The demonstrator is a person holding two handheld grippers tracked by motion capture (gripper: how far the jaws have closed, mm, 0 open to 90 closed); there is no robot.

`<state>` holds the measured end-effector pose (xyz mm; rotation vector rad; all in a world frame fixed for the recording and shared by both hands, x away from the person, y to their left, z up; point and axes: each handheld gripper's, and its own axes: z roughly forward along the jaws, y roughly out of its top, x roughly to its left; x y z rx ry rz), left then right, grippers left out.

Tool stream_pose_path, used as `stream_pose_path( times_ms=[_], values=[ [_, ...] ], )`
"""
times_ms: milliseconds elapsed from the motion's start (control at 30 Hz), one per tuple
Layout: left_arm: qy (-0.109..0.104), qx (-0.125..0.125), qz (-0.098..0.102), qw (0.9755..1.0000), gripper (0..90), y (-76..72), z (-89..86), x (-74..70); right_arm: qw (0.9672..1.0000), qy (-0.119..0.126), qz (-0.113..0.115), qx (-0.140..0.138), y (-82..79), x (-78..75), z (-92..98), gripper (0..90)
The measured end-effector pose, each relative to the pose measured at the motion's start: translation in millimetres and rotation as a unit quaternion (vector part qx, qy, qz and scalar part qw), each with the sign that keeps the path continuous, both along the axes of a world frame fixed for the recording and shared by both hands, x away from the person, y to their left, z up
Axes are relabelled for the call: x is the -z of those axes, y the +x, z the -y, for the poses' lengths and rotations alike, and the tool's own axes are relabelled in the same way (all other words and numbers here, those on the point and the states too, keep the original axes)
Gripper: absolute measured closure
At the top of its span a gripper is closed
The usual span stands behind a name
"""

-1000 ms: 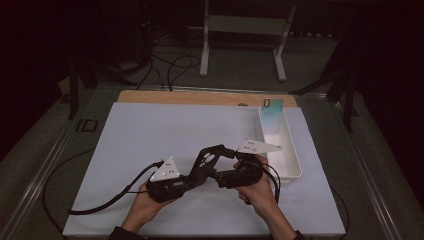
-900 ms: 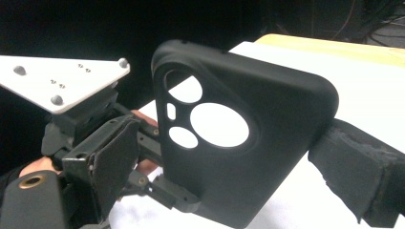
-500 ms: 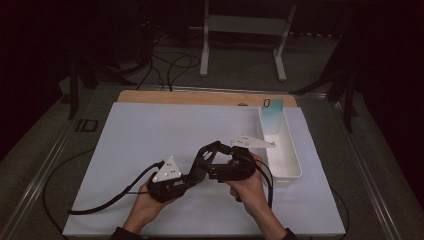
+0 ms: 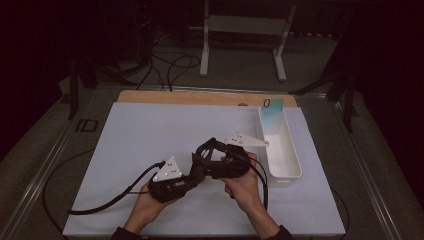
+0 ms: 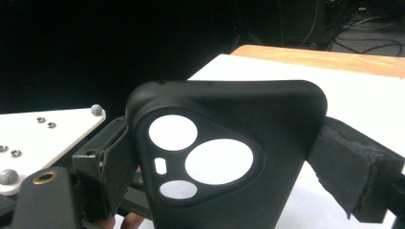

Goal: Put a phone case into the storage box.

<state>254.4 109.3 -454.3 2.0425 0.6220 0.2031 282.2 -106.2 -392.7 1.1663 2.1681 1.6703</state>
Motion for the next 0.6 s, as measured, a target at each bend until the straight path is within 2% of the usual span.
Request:
stream_pose_path(
  times_ms=[67,133,167,200,333,433,500,533,567,600],
  values=[
    [-0.001,0.0,0.0,1.0,78.7,0.3,0.1,-0.2,1.0,0.0,0.004,-0.002,-0.1,-0.1,0.1,14.5],
    [-0.002,0.0,0.0,1.0,72.5,0.5,-0.1,-0.3,1.0,-0.001,0.005,-0.003,-0.2,-0.3,0.0,14.6],
    [-0.004,-0.001,-0.004,1.0,72.5,2.1,-1.5,-1.2,1.0,-0.004,0.008,-0.004,-0.4,-0.4,-0.2,14.6],
    [-0.005,-0.003,-0.005,1.0,61.8,2.5,-2.0,-1.7,0.9998,-0.012,0.015,-0.002,-0.8,-0.1,-0.8,14.7],
    [-0.003,-0.017,-0.009,0.9998,48.2,4.2,-2.7,-2.2,0.9999,-0.011,0.011,0.0,0.9,1.0,0.7,14.7],
    [0.0,-0.039,-0.011,0.9992,33.0,5.8,-2.9,-1.9,0.9998,-0.015,0.012,0.003,1.9,1.5,1.9,14.7],
    [0.001,-0.057,-0.005,0.9984,24.3,5.9,-3.2,-2.0,0.9998,-0.016,0.012,0.001,2.4,2.1,2.4,14.8],
    [0.001,-0.057,-0.005,0.9984,19.8,5.9,-3.2,-2.0,0.9998,-0.016,0.012,0.001,2.4,2.1,2.4,14.8],
    [0.006,-0.07,0.005,0.9975,15.3,5.3,-4.0,-2.9,0.9998,-0.018,0.013,0.001,2.6,2.5,2.7,14.7],
    [0.006,-0.076,0.008,0.9971,14.3,4.9,-4.4,-3.3,0.9998,-0.016,0.012,0.001,2.8,2.5,2.8,14.7]
  ],
)
